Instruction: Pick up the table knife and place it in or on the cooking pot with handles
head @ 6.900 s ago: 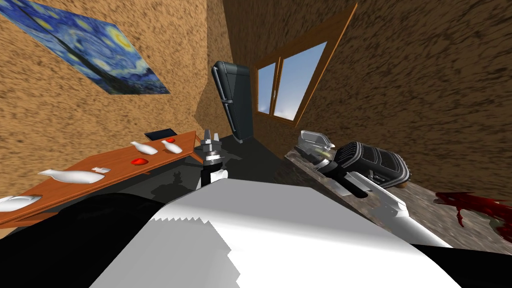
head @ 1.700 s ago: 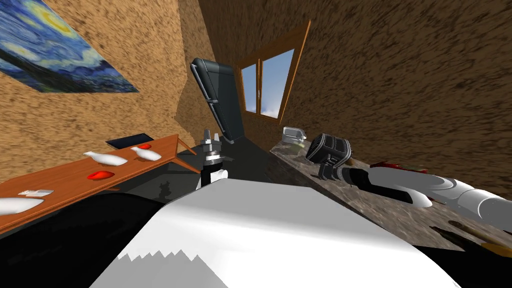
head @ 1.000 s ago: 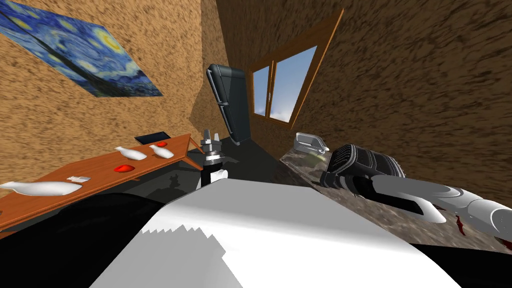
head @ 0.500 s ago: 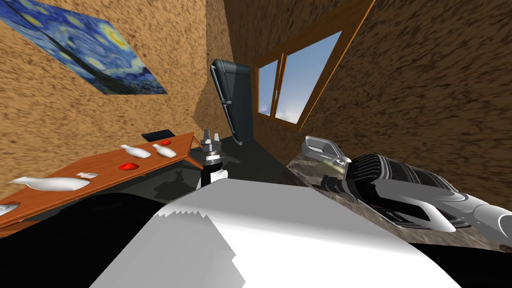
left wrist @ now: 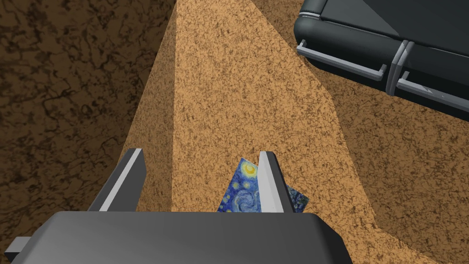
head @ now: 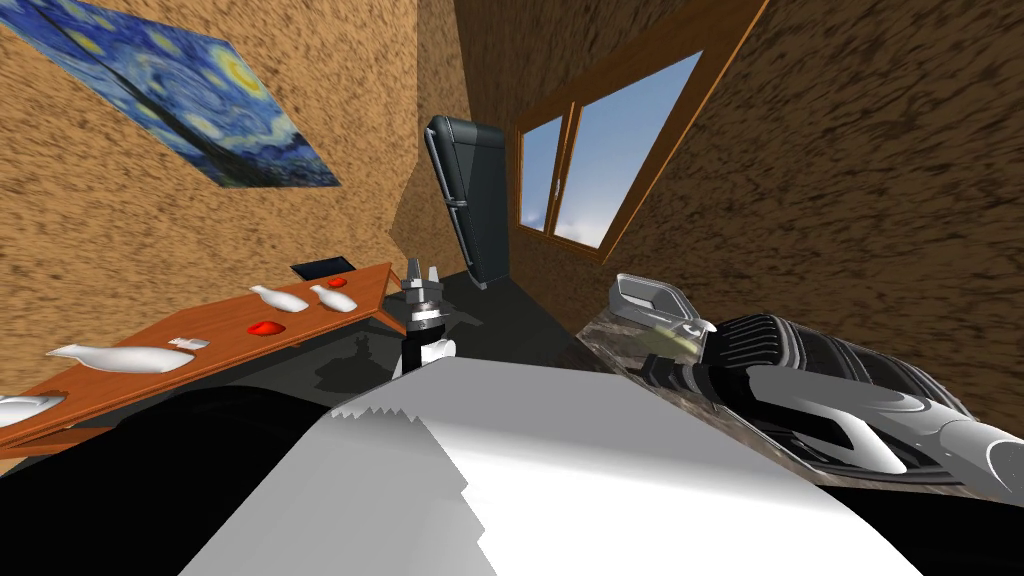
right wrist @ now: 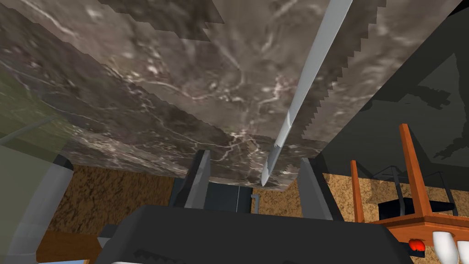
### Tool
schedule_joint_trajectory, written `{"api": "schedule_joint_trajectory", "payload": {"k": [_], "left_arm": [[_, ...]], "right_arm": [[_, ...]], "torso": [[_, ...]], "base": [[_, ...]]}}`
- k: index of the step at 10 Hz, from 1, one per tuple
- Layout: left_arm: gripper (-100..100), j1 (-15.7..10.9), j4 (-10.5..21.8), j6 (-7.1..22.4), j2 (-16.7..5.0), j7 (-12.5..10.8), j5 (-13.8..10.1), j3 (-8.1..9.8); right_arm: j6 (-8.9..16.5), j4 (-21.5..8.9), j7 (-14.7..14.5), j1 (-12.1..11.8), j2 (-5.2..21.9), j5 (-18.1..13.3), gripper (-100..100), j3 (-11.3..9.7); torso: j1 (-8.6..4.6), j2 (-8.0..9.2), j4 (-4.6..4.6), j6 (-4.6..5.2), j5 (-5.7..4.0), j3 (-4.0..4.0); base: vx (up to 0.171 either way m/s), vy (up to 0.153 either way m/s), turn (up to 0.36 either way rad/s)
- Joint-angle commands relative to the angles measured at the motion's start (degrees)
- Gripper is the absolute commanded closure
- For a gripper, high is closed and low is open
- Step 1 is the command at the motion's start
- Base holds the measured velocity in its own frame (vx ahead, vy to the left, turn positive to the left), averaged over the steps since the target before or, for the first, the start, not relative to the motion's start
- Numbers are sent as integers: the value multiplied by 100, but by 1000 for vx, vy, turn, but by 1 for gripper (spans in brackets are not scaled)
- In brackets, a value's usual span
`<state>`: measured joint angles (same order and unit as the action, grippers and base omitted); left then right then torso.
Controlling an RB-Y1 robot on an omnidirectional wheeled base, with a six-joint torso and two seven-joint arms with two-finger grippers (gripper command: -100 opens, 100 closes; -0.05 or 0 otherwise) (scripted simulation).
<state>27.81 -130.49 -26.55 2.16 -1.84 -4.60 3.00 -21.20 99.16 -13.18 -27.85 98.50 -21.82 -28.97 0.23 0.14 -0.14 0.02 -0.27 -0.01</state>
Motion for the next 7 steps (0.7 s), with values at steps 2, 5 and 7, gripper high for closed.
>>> {"api": "schedule_joint_trajectory", "payload": {"k": [2, 5, 7], "left_arm": [[0, 0, 0, 0, 0, 0, 0, 0], [0, 0, 0, 0, 0, 0, 0, 0], [0, -1, 0, 0, 0, 0, 0, 0]], "right_arm": [[0, 0, 0, 0, 0, 0, 100, 0], [0, 0, 0, 0, 0, 0, 0, 0], [161, -222, -125, 42, -86, -110, -100, 44]], "torso": [[0, 1, 0, 0, 0, 1], [-1, 2, 1, 0, 0, 1], [11, 25, 5, 1, 2, 14]], "base": [[0, 0, 0], [0, 0, 0], [-102, 43, -13]]}}
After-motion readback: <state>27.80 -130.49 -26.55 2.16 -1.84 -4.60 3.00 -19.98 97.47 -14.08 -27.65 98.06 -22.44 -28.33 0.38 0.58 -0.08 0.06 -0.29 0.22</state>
